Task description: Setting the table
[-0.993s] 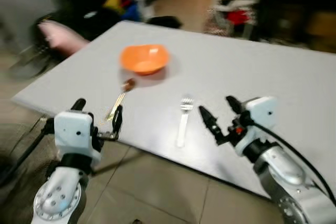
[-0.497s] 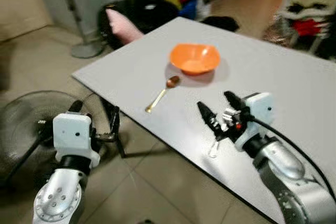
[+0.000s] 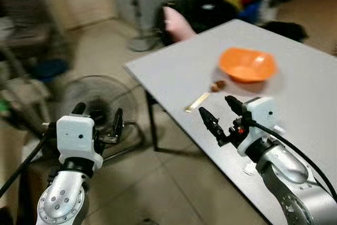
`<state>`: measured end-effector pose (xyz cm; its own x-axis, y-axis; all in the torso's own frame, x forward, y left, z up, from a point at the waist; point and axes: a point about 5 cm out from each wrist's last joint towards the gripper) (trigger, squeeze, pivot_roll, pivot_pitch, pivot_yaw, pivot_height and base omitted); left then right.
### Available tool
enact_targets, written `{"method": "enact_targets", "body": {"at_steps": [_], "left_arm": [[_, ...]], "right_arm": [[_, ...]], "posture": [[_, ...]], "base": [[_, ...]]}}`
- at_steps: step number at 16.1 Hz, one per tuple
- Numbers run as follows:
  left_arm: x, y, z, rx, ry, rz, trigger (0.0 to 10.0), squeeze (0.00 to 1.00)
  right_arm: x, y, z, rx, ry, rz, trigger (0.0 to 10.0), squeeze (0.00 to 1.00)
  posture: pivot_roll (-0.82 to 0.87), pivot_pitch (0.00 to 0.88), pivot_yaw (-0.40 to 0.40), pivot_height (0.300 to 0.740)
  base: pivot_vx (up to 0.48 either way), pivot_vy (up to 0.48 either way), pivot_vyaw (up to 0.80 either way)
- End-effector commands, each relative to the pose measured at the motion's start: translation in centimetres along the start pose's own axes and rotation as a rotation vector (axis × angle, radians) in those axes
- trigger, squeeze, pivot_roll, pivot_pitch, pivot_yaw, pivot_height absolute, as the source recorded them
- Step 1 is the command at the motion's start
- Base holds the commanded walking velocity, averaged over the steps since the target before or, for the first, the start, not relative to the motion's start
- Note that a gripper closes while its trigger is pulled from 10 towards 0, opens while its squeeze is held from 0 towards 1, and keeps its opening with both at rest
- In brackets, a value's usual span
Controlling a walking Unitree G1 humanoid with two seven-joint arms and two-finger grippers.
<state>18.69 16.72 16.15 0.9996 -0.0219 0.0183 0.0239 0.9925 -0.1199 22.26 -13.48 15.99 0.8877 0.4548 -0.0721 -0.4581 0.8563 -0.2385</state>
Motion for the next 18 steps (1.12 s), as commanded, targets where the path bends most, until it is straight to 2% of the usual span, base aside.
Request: {"method": "enact_targets", "body": {"at_steps": [1,18], "left_arm": [[-0.03,0.30,0.01,0.018,0.001,0.015,10.0,0.00],[-0.46,0.72,0.31,0.032,0.007,0.026,10.0,0.00]], "right_arm": [[0.17,0.21,0.52,0.004,-0.028,0.014,10.0,0.00],[0.41,-0.03,0.50,0.055,-0.082,0.064,10.0,0.00]], "posture": [[-0.10,0.000,0.050,0.740],[-0.07,0.000,0.044,0.740]], "base": [[0.000,0.000,0.80],[0.000,0.000,0.80]]}}
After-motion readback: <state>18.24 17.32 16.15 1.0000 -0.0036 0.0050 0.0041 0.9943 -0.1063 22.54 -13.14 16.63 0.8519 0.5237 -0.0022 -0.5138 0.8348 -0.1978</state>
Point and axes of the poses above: a point about 5 cm out from each wrist's last joint towards the gripper, its own x axis pointing out of the wrist towards the gripper, its own z axis along the axis of the wrist's last joint, y = z × x, and after that the axes turned 15 degrees about -x, right-handed
